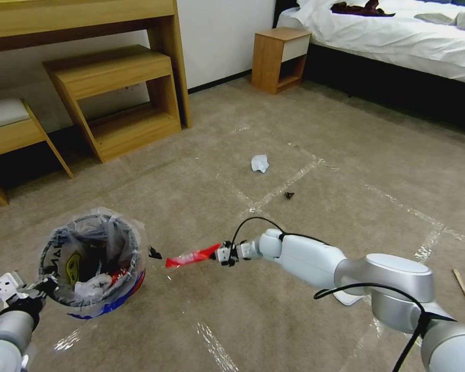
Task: Pick up the trash bin and place the garbage on the floor into it.
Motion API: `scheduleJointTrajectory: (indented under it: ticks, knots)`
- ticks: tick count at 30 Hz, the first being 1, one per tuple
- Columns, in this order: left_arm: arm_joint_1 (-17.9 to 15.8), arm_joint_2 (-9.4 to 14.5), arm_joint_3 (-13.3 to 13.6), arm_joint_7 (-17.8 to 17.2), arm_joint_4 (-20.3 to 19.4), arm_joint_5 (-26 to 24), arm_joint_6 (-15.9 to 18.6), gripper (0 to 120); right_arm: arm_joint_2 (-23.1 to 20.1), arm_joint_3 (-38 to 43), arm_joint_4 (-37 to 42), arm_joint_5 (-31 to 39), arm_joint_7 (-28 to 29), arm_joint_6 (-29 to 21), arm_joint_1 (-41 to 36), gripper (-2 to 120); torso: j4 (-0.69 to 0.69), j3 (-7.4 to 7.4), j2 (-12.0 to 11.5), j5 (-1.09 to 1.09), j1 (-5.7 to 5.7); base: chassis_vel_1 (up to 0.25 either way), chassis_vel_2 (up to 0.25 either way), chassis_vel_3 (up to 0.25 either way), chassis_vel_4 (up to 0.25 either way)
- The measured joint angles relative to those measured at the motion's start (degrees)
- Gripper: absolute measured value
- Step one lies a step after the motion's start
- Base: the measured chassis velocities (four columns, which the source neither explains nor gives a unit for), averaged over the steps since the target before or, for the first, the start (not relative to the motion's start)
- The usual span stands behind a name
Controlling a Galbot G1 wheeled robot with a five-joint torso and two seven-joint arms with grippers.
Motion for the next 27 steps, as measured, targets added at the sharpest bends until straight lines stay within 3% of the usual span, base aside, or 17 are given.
scheduleJointTrajectory:
  ticks: [17, 27]
  knots:
    - [2.1, 1.1, -0.5, -0.7, -2.6, -0.9, 0.9, 1, -4.4, 6.7, 8.0, 3.6, 1.1, -1.2, 1.0, 0, 0.01, 0.0, 0.0, 0.0, 0.0, 0.0, 0.0, 0.0, 0.0]
    - [1.7, 1.8, 0.3, -0.8, -2.6, -1.4, 1.5, 1, -9.6, 11.3, 16.2, 11.5, 3.1, -3.6, 1.8, 0, -0.01, 0.0, 0.0, 0.0, 0.0, 0.0, 0.0, 0.0, 0.0]
